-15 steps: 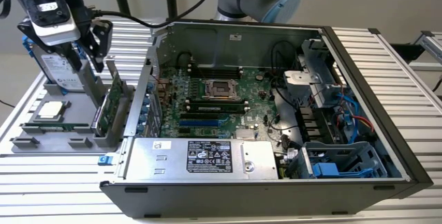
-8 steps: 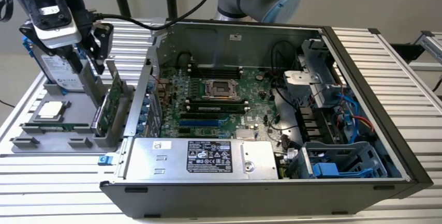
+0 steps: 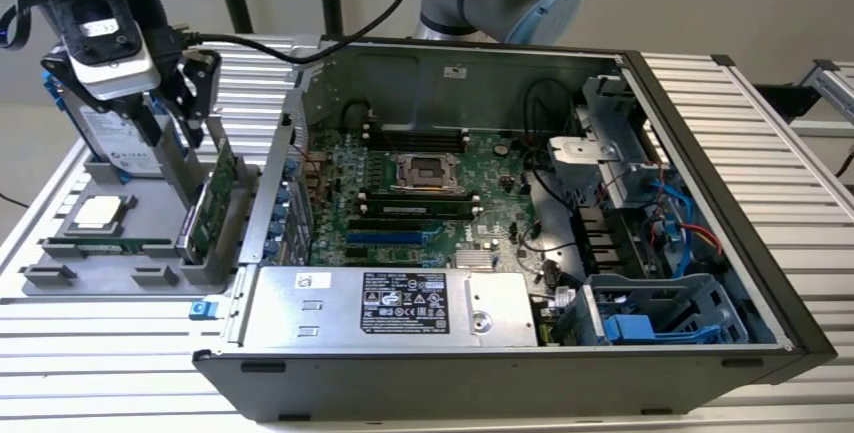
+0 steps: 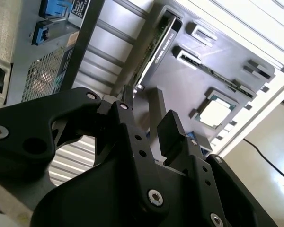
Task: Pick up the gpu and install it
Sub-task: 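Pick up the gpu and move the gpu toward the slot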
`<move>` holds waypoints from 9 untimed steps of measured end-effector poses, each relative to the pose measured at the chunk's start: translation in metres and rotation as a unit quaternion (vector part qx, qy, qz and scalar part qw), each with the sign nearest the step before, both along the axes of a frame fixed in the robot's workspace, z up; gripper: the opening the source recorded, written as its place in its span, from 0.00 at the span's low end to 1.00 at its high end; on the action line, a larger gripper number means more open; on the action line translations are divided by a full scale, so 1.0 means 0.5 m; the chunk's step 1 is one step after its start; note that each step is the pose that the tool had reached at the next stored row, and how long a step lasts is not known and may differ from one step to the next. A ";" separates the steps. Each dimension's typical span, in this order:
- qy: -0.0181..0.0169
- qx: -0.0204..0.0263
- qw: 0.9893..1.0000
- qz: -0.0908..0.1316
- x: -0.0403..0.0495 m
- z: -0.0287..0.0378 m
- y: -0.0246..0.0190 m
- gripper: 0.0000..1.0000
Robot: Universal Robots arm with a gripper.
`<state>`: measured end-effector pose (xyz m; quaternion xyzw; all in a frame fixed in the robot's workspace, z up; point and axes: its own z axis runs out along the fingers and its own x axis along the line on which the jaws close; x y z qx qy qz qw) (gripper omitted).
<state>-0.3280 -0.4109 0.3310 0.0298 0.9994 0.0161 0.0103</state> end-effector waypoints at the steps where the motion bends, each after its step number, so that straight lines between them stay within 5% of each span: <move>1: 0.000 0.000 1.000 0.000 0.000 -0.001 0.0001 1.00; 9: 0.000 -0.001 1.000 0.000 0.000 -0.011 0.0000 1.00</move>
